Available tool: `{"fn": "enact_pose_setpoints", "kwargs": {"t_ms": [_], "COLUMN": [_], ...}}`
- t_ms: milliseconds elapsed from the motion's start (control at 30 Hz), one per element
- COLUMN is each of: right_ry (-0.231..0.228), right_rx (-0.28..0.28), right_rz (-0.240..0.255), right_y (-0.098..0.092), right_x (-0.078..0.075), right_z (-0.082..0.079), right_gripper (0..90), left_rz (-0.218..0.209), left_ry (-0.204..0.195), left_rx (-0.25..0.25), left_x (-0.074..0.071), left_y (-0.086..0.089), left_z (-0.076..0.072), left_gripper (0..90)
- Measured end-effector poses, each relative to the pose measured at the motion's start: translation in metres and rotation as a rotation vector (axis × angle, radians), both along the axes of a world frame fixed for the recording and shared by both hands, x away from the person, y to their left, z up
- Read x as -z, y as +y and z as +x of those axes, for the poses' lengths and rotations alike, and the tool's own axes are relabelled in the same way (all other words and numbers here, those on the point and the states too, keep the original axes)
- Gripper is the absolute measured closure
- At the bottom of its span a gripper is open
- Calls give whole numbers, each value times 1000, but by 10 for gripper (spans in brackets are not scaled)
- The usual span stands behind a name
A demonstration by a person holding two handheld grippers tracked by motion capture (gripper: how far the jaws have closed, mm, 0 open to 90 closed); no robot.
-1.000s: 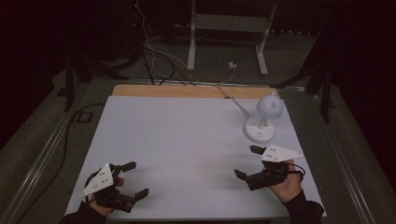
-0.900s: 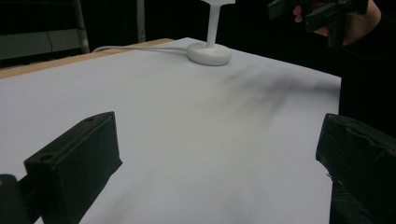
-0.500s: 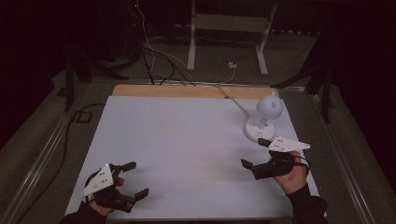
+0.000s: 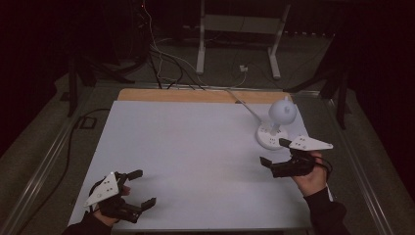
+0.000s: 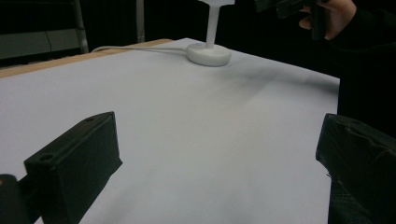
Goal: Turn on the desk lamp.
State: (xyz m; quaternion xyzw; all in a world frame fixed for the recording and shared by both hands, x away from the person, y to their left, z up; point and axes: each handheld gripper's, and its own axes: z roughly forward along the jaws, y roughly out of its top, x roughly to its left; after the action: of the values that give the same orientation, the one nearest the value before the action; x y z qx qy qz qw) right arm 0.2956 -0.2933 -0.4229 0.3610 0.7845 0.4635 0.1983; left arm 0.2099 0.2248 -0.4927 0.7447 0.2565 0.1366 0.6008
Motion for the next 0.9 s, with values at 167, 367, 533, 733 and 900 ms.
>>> {"fn": "enact_pose_setpoints", "kwargs": {"t_ms": [167,367,533,733,900], "right_ry": [7,8,14,18,18], "right_rx": [49,92,128,172,219], "right_rz": [-6,14,19,10,-1], "right_y": [-9,-19,-27,-35,-40], "right_x": [3,6,8,10,13], "right_z": [9,18,25,34,42], "right_gripper": [5,5,6,5,6], "left_rz": [-3,-1,-2,-4,-5], "left_ry": [1,0,1,1,1], "left_rx": [1,1,1,1,3], "left_x": [0,0,0,0,0], "left_y": [0,0,0,0,0], "left_z": [0,0,0,0,0], "left_gripper": [3,3,3,3,3]}}
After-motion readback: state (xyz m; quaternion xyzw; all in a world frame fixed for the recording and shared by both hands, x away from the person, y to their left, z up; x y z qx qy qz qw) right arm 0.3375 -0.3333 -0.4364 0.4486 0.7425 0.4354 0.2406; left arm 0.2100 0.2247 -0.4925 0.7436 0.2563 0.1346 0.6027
